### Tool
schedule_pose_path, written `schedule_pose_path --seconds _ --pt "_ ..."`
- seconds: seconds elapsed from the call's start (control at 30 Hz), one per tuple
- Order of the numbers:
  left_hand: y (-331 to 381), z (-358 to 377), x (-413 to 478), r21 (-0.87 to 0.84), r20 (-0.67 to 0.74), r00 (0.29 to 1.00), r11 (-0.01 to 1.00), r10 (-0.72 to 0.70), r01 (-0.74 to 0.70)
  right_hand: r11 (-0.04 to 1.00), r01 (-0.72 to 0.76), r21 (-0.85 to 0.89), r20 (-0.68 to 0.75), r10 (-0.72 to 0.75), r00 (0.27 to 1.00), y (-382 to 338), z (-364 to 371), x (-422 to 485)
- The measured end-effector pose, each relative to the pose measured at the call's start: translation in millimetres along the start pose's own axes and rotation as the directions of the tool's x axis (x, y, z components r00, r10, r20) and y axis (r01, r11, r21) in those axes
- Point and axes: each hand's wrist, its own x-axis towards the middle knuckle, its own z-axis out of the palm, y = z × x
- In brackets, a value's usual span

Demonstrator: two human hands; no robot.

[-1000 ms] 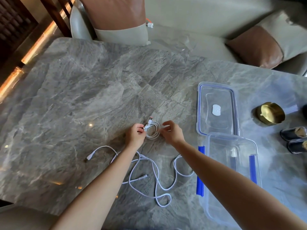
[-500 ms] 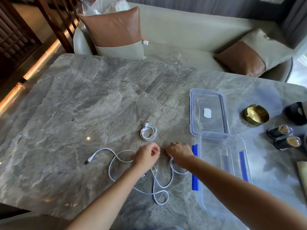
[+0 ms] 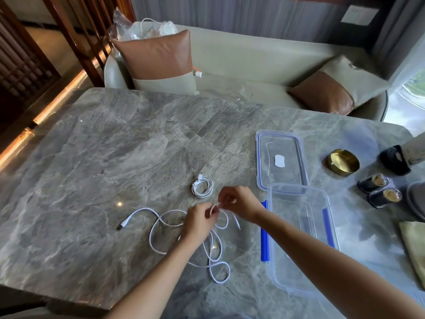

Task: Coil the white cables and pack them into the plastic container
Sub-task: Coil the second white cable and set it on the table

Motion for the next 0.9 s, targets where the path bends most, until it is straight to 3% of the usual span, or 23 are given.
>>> schedule_pose_path --seconds 0.17,0.3,0.43,0.53,0.7,0.8,0.9 --pt "13 -33 13 -0.329 0.044 0.998 0.943 -0.035 0.048 0.961 -0.065 0.268 0.044 0.055 0.997 -1 -27 4" --pt "25 -50 10 -0.415 0.079 0.996 0.907 -0.043 0.072 0.906 -0.133 0.401 0.167 0.071 0.983 -10 -39 -1" --pt "36 -58 -3 -0.526 0.139 0.990 0.845 -0.028 0.098 0.659 -0.205 0.724 0.258 0.017 0.966 -24 -45 -15" --pt "43 -57 -19 -0.601 0.183 0.983 0.791 -0.009 0.119 0.443 -0.252 0.860 0.283 -0.004 0.959 -33 -40 -25" --pt "54 -45 -44 -0.757 0.022 0.996 0.650 -0.085 0.072 0.097 -0.264 0.959 0.262 0.038 0.964 -45 -22 -40" --pt "58 -40 -52 -0.834 0.035 0.990 0.541 -0.138 0.105 0.023 -0.222 0.975 0.221 0.049 0.974 -51 -12 -46" --pt "61 -39 -54 -0.888 0.077 0.985 0.438 -0.156 0.139 0.080 -0.147 0.986 0.141 0.077 0.987 -55 -10 -50"
